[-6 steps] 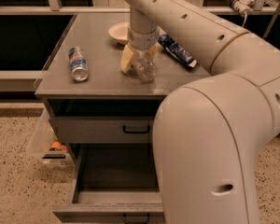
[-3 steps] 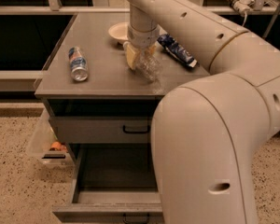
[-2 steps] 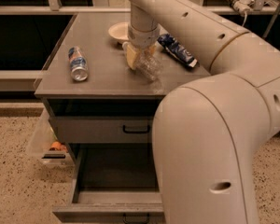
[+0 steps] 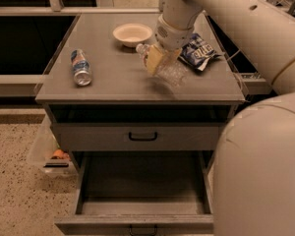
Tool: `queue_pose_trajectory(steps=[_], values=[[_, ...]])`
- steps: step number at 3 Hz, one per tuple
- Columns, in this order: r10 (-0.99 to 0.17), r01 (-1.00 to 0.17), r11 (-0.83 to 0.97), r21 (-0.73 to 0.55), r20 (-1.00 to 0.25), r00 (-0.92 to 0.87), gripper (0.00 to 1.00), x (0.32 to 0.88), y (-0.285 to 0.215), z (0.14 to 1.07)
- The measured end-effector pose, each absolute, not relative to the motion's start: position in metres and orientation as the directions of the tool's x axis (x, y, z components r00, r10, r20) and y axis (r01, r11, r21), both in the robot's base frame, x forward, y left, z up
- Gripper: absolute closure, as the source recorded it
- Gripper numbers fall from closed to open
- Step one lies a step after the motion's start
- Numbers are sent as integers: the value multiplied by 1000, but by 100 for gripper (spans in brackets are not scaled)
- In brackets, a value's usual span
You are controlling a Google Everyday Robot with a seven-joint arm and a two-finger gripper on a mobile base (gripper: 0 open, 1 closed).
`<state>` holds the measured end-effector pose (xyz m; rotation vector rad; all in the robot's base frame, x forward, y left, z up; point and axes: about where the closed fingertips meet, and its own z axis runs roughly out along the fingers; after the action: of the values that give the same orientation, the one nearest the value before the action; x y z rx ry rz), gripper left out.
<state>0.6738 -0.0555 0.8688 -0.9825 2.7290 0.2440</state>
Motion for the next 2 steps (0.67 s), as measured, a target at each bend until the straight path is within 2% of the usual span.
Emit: queue_pose_trajectory(steps=[1,2], values=[[-576,-627,760,167,-271,-771,100,635,-65,875],[-556,-616,760,206,-283,-781,100,622,-70,875]])
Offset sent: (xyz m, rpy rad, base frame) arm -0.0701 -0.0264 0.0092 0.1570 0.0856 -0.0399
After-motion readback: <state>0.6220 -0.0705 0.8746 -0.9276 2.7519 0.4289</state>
